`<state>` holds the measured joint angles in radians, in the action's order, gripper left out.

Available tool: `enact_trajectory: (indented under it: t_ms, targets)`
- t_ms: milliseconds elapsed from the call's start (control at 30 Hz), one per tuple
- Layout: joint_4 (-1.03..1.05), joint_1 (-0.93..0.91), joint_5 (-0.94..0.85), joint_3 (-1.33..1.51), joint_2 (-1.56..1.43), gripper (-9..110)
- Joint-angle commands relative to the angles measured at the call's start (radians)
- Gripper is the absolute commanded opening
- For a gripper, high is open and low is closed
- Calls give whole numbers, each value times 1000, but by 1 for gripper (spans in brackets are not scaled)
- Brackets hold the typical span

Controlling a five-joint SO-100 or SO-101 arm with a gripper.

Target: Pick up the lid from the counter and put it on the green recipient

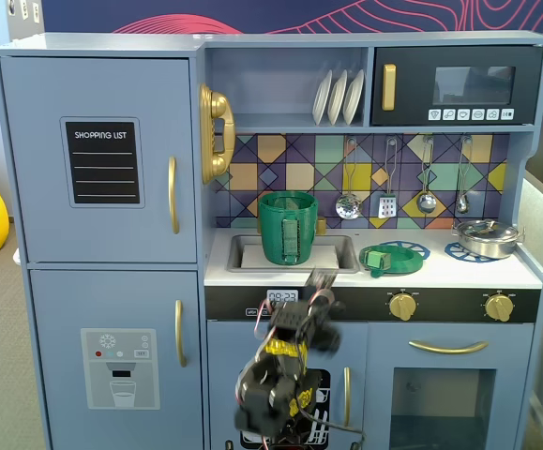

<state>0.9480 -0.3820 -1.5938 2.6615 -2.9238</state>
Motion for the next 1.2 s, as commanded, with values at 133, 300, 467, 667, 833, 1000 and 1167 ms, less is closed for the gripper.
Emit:
enact_trajectory:
  t_ms: [133, 300, 467, 667, 833, 1000, 1167]
  targets:
    - [-692, -233, 11, -330, 298, 43]
    - [-884, -216, -2, -321, 380, 43]
    - [-942, -201, -15, -354, 468, 41]
    - [-1002, -178, -37, -397, 580, 40]
    - [-1029, -167, -35, -469, 693, 39]
    - [-1051, -150, -40, -546, 790, 38]
    - [-1054, -146, -41, -598, 857, 36]
